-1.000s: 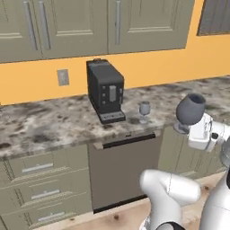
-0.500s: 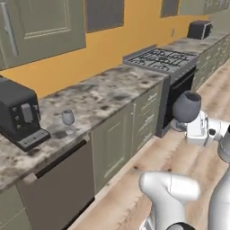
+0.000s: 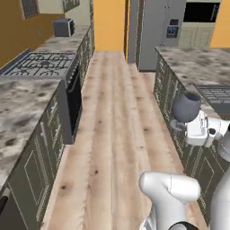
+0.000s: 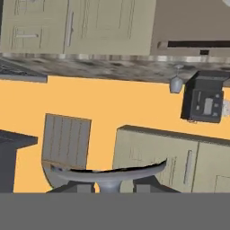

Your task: Retrieve the wine glasses from the counter and place one next to each plate.

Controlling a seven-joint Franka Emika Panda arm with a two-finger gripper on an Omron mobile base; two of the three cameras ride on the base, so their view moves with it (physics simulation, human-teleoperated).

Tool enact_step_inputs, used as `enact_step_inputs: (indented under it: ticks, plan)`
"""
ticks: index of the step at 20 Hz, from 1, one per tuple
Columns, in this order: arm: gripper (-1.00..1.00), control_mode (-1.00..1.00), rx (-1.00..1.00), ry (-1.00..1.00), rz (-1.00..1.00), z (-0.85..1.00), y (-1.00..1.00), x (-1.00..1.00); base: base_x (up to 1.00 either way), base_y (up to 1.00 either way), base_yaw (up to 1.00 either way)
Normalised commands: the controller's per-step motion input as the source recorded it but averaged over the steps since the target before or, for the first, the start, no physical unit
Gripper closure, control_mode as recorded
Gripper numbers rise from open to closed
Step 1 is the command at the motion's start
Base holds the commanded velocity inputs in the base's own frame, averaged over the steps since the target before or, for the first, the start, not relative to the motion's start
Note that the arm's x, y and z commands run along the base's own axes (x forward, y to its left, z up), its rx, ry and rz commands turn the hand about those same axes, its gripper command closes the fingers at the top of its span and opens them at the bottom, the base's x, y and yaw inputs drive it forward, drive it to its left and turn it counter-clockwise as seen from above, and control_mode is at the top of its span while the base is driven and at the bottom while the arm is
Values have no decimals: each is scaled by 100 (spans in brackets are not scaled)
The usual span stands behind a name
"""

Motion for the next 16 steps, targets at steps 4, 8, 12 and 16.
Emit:
enact_step_inputs:
  ticks: [4,8,12,16]
  plan:
    - [100,100,0,0,0,0,0,0,-28,2,-96]
    - [100,100,0,0,0,0,0,0,-77,9,-85]
    - [100,100,0,0,0,0,0,0,-71,6,-86]
    - [100,100,0,0,0,0,0,0,-79,12,-84]
